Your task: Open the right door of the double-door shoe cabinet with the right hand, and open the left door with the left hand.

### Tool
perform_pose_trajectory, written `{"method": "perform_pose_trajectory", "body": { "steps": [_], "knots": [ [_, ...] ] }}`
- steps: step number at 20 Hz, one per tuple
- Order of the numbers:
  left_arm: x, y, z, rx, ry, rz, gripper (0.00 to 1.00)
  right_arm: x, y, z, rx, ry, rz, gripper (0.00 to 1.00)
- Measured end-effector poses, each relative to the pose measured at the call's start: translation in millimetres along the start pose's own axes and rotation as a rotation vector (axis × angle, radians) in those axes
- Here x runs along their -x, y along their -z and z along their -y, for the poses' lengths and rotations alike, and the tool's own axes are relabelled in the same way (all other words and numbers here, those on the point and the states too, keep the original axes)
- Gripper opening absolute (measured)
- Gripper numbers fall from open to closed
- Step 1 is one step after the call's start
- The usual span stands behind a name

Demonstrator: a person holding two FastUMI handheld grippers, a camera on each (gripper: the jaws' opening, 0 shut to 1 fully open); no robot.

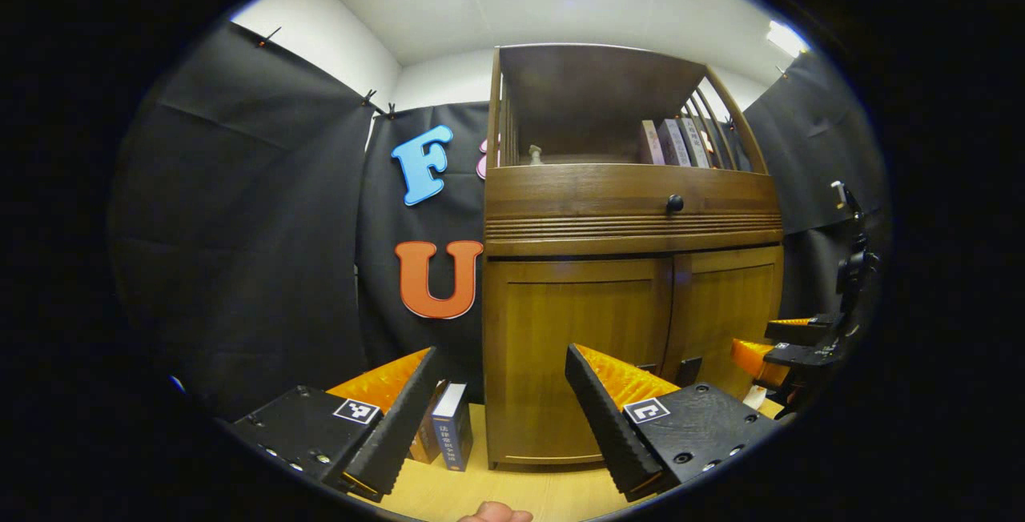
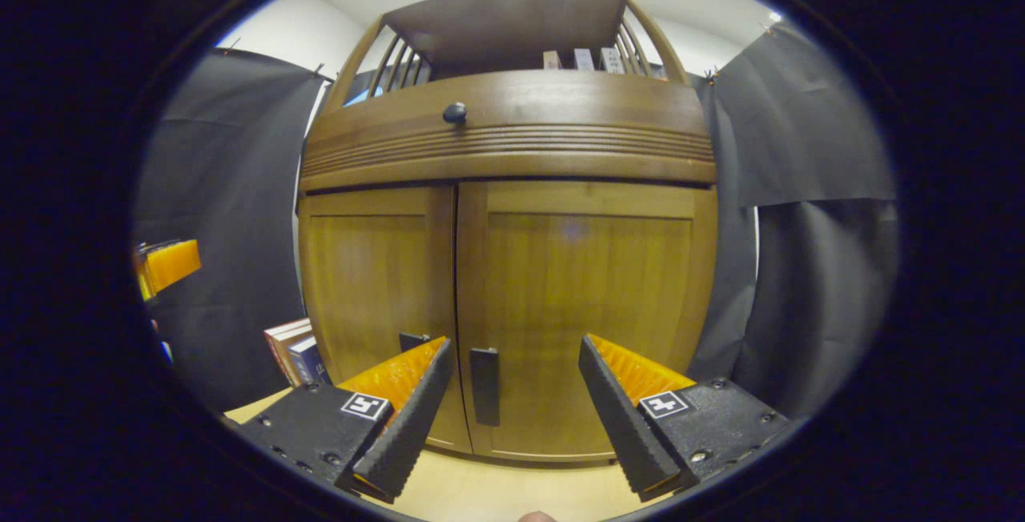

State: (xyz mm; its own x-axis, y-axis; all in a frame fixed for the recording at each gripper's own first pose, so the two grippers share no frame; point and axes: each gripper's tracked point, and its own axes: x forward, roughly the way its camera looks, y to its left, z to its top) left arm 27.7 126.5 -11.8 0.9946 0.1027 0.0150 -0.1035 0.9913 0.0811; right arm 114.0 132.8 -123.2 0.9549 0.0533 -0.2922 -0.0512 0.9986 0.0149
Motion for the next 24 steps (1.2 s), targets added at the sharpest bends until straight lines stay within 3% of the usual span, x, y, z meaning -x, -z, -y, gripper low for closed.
{"method": "perform_pose_trajectory", "body": {
  "steps": [6, 11, 16, 19, 21, 22, 24],
  "knots": [
    [16.6, 14.1, -30.8, -0.003, -0.062, -0.024, 0.95, -39.4, 40.6, -20.9, -0.003, -0.025, -0.116, 0.94],
    [26.8, 17.7, -49.2, -0.022, -0.103, -0.033, 0.95, -70.1, 56.6, -21.6, 0.009, 0.018, -0.159, 0.85],
    [25.8, 21.5, -51.8, -0.027, -0.122, -0.046, 0.95, -92.6, 70.0, -19.7, -0.019, 0.044, -0.200, 0.67],
    [26.9, 24.9, -49.4, -0.046, -0.110, -0.053, 0.95, -101.3, 72.2, -17.9, -0.032, 0.047, -0.203, 0.63],
    [26.6, 28.1, -54.0, -0.064, -0.116, -0.059, 0.95, -105.1, 76.0, -19.0, -0.054, 0.040, -0.209, 0.52],
    [26.1, 29.4, -56.8, -0.066, -0.124, -0.065, 1.00, -106.7, 78.1, -20.7, -0.062, 0.039, -0.213, 0.45],
    [27.7, 31.2, -58.5, -0.054, -0.129, -0.072, 0.96, -107.3, 78.0, -19.4, -0.055, 0.053, -0.206, 0.37]
  ]
}}
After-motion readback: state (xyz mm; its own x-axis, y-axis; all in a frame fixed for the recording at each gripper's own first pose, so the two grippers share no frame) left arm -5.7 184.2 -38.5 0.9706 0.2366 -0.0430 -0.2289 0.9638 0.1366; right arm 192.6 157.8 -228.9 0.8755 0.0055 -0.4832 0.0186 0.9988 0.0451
